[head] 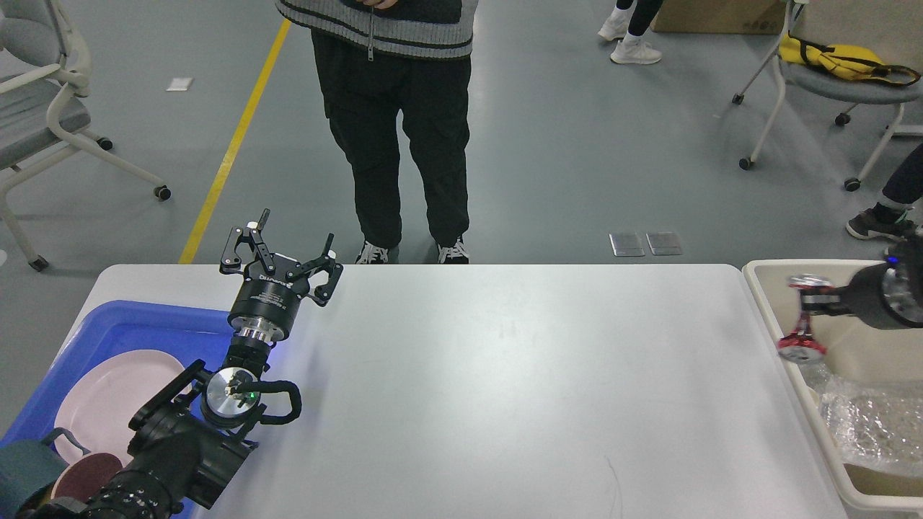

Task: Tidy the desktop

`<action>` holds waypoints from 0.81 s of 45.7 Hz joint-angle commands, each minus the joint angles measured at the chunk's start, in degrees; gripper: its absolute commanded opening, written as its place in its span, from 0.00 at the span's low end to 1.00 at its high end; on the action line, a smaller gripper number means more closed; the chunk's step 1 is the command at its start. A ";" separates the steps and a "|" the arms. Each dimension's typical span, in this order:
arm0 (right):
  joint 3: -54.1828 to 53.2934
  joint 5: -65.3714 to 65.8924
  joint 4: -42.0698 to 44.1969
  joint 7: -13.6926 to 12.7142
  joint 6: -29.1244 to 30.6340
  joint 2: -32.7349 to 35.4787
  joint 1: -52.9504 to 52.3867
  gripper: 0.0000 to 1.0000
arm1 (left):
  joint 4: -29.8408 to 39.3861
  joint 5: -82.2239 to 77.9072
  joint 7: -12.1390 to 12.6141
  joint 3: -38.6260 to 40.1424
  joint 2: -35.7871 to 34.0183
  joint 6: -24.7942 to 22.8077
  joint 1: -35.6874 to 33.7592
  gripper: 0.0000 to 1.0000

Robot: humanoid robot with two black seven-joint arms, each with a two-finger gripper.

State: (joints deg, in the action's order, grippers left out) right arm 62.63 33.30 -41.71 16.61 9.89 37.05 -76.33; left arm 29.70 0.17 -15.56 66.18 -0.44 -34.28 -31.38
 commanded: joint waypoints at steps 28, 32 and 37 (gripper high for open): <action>0.21 -32.34 45.40 -0.79 -4.70 -15.61 38.18 1.00 | 0.00 0.00 0.00 0.00 0.00 0.00 0.01 0.97; 0.21 -32.34 45.40 -1.93 -4.79 -14.82 38.18 1.00 | 0.00 0.00 0.00 0.00 0.00 0.00 0.01 0.97; 0.12 -32.69 45.49 -2.55 -4.88 -14.64 38.09 1.00 | 0.00 0.00 0.00 0.00 0.00 0.00 0.01 0.97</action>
State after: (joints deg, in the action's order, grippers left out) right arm 62.82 0.93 3.69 14.66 5.11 22.16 -38.14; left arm 29.70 0.18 -15.56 66.18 -0.44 -34.28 -31.38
